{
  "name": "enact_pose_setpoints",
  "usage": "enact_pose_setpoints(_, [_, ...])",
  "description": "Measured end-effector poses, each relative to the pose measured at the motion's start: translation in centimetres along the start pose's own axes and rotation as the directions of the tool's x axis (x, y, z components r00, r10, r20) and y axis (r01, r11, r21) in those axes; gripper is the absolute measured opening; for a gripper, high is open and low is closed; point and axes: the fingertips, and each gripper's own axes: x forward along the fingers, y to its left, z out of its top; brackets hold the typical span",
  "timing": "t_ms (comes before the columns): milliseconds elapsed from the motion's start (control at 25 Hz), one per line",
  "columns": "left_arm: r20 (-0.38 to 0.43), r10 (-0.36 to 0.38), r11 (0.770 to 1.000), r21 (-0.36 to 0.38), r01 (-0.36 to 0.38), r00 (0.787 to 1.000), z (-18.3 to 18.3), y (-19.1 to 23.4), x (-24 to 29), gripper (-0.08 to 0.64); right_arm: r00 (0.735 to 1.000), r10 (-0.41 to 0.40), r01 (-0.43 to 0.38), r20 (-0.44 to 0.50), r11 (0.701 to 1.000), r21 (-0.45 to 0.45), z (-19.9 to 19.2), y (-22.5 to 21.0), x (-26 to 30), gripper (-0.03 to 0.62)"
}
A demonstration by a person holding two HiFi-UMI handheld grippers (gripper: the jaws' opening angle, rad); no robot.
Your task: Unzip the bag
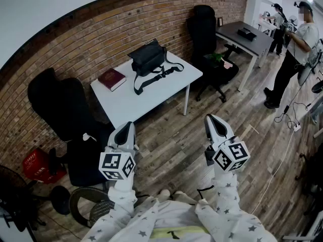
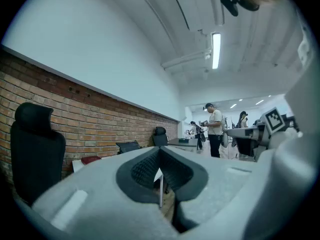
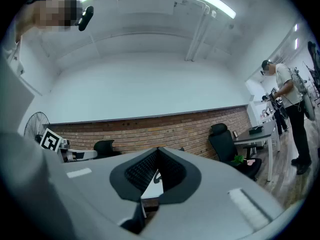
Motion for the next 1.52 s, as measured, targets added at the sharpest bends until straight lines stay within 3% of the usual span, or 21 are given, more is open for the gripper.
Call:
enact_pose_setpoints(520, [0.006, 0.010, 1.000, -0.003, -0.010, 1.000, 0.2, -1.1, 0.2, -0.002, 1.000, -0.006, 0.006, 0.001, 0.999, 0.032, 0.1, -1.5, -0.6, 0.008])
enact_pose_setpoints(1040, [-0.016, 0.044, 0.999, -0.020, -0.044, 0.999, -1.5, -1.9, -0.1, -0.002, 0.999, 0.048, -0.048, 0.002, 0.997, 0.063, -1.1, -2.6, -0.6, 0.008])
enact_pose_setpoints(1280, [-0.040, 0.061, 0.998, -0.033, -0.062, 0.997, -2.9, -0.1, 2.3, -0.002, 0.999, 0.048, -0.046, -0.021, 0.994, 0.097, -2.9, -3.9, 2.7, 0.008])
enact_pose_setpoints(1520, [-0.047, 0.084, 0.995, -0.049, -0.086, 0.995, -3.8, 3.2, 7.6, -0.002, 0.994, 0.094, -0.089, -0.047, 0.990, 0.106, -4.5, -5.3, 9.7, 0.009])
